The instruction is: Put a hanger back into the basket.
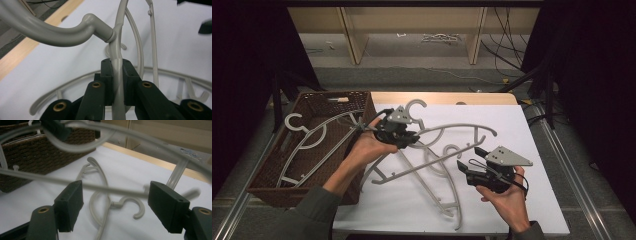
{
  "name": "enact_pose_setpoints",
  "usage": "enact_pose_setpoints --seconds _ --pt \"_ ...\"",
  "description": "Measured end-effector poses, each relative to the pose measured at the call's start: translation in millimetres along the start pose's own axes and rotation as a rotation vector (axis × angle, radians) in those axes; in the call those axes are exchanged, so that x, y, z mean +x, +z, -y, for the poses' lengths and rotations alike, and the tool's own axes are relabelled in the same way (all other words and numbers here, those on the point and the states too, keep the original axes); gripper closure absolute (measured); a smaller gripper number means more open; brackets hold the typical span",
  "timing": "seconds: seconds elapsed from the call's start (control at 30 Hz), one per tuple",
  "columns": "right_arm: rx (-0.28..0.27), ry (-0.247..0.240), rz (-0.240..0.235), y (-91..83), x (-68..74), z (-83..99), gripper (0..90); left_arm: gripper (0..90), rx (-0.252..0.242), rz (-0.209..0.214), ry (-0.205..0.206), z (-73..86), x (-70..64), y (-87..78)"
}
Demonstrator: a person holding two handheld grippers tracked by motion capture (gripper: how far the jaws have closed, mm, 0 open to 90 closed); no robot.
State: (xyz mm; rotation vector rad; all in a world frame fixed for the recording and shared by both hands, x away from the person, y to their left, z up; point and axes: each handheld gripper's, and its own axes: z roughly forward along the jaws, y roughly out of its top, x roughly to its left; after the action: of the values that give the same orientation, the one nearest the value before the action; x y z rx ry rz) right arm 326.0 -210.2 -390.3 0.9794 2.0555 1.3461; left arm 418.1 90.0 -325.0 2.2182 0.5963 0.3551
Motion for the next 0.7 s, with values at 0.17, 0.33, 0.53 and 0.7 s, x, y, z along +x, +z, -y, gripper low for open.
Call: enact_pose_setpoints --seconds 0.17,0.33,0.53,0.7 --pt "-0.003 0.006 -0.015 5.7 2.0 4.8 27.3 81.8 -0.040 -0.025 -0.006 -12.5 7.1 -21.3" --pt "0.041 0.004 -0.032 8.2 3.9 8.3 27.3 81.8 -0.057 -0.057 -0.016 -19.6 16.9 -43.6" --pt "0.059 0.006 -0.045 12.2 3.6 12.0 26.2 81.8 -0.067 -0.121 -0.029 -17.3 33.5 -71.6" --pt "0.062 0.009 -0.055 15.0 3.9 14.1 25.5 81.9 -0.061 -0.172 -0.059 -5.5 49.2 -87.6"
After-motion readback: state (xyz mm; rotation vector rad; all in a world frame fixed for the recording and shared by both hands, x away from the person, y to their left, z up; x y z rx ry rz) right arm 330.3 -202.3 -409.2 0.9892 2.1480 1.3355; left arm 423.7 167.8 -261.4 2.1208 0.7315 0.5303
